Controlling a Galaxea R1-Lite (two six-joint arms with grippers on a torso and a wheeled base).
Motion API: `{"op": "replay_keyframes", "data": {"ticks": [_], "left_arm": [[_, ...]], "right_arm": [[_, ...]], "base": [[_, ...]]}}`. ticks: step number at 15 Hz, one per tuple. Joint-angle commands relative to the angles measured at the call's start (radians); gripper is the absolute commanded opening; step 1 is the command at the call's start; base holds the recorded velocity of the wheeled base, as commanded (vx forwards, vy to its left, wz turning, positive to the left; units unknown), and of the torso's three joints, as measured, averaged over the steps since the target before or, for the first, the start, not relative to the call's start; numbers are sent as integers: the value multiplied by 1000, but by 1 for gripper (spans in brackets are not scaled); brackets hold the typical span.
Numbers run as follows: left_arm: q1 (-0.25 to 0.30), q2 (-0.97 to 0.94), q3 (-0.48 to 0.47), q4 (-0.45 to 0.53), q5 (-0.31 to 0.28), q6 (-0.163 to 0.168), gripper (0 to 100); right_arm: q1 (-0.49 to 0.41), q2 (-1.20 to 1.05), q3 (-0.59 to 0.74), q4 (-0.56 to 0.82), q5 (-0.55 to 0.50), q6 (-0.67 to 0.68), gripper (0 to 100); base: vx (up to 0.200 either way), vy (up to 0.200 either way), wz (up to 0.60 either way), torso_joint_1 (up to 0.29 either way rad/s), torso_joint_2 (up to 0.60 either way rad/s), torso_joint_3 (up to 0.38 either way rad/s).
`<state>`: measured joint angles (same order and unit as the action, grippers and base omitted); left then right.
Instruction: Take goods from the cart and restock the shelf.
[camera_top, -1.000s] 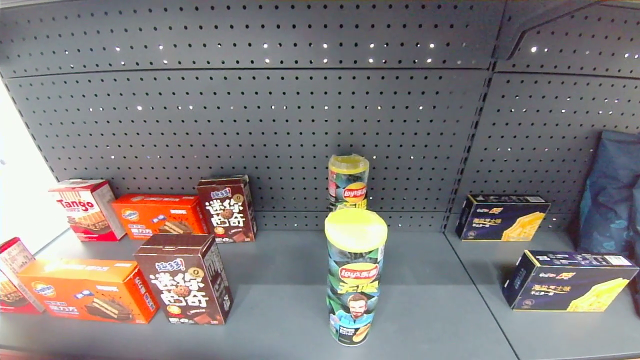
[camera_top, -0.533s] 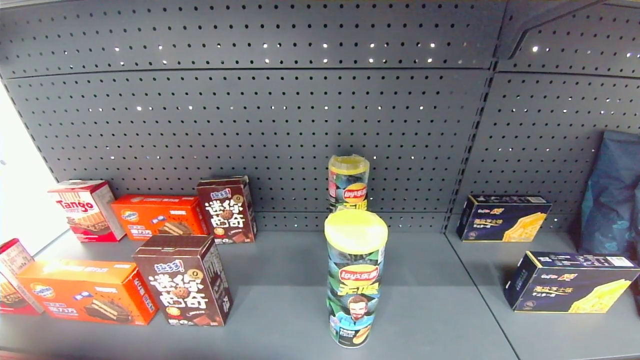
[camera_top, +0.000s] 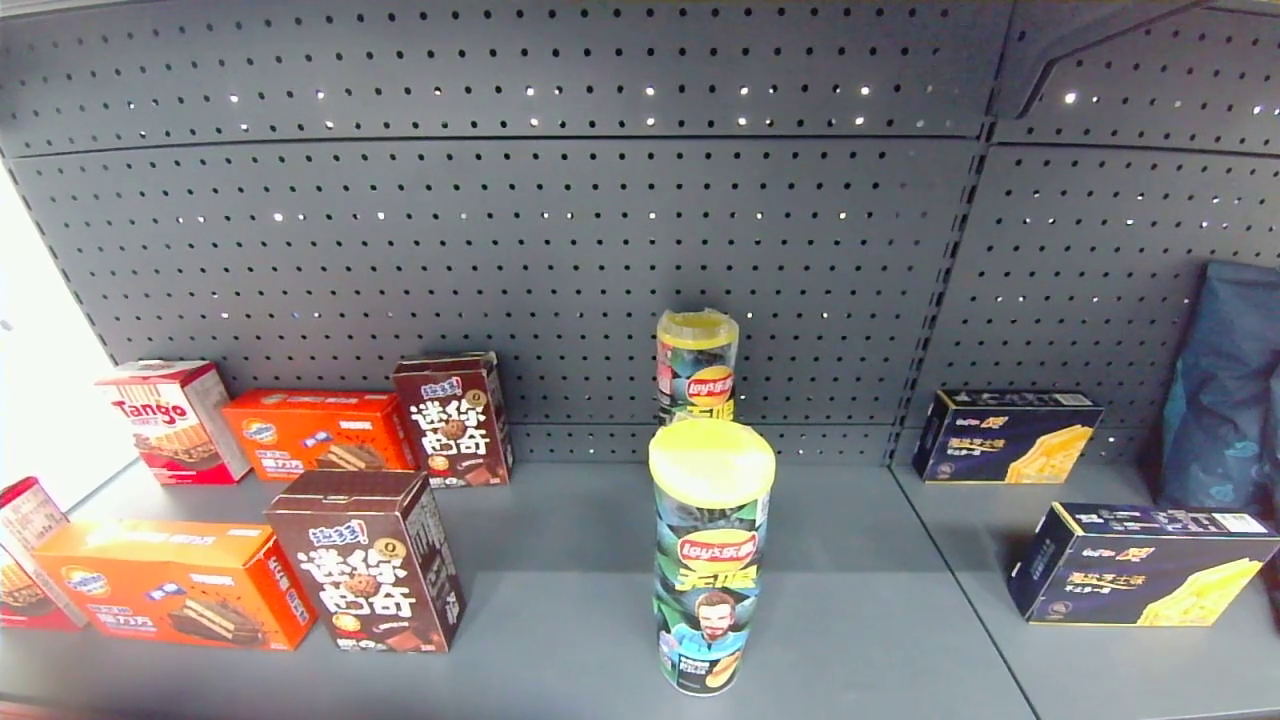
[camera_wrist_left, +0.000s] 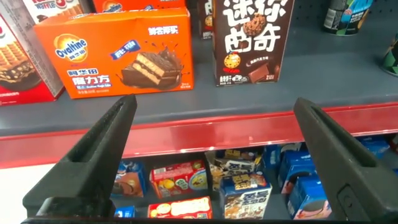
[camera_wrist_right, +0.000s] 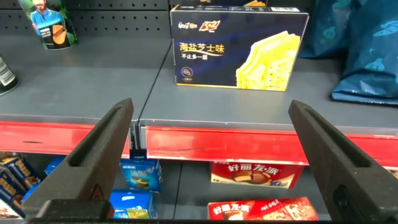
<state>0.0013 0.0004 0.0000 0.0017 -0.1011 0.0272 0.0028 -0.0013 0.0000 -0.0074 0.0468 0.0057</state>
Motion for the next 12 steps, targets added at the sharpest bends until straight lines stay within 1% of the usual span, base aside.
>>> {"op": "replay_keyframes", "data": {"ticks": [1, 12], "left_arm": [[0, 0, 0, 0, 0, 0, 100], [0, 0, 0, 0, 0, 0, 100]], "right_arm": [[0, 1, 0, 0, 1, 0, 100], [0, 1, 0, 0, 1, -1, 100]], "base": [[0, 0, 0, 0, 0, 0], [0, 0, 0, 0, 0, 0]]}}
